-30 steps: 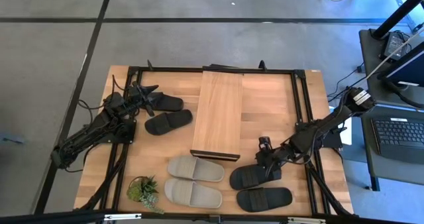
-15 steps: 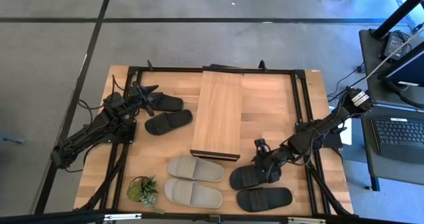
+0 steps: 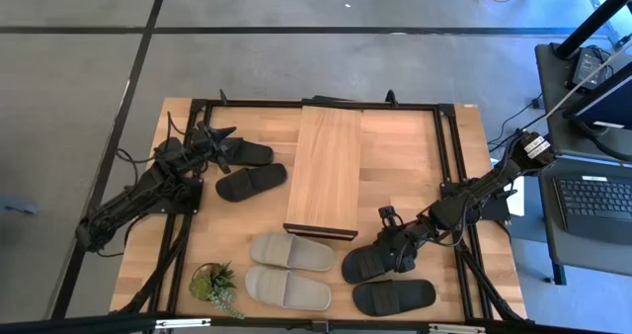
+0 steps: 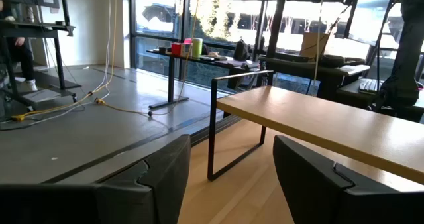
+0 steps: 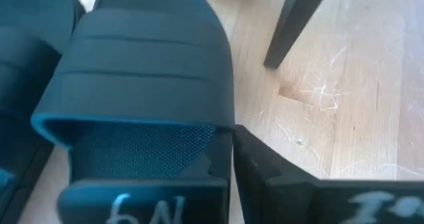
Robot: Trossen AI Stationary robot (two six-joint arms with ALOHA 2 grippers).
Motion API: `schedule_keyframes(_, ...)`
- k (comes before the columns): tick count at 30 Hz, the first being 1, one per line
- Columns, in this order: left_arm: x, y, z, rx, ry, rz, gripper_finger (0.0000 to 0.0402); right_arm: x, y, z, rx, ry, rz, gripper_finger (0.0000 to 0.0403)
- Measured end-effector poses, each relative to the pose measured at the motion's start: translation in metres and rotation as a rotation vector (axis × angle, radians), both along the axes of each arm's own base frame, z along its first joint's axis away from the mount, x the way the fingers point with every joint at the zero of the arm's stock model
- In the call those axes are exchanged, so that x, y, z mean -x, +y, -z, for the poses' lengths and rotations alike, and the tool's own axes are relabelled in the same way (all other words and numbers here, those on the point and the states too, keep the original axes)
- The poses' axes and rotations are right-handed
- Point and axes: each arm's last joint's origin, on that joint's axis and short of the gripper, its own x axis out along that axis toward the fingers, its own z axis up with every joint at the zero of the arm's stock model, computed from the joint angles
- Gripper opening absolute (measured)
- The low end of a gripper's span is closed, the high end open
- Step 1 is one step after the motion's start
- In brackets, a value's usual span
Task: Pick and place slides into the shelf
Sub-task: Put the top right black slide under the shelf
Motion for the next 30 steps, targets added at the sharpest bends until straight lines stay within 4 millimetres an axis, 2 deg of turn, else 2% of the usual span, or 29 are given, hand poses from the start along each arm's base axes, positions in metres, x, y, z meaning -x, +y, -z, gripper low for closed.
schedule_keyframes(12,0.000,0.000,0.000,0.003,0.004,-0.002,0.0208,0.009,-0.006,-0.003,-0.071,0.085,0.133,0.0003)
schedule_keyframes(22,0.000,0.000,0.001,0.010,0.011,-0.003,0.0208,0.039,-0.026,-0.018,-0.057,0.240,0.279,0.0001)
schedule_keyframes(30,0.000,0.000,0.001,0.010,0.011,-0.005,0.0208,0.057,-0.045,-0.036,0.028,0.182,0.393,0.0000)
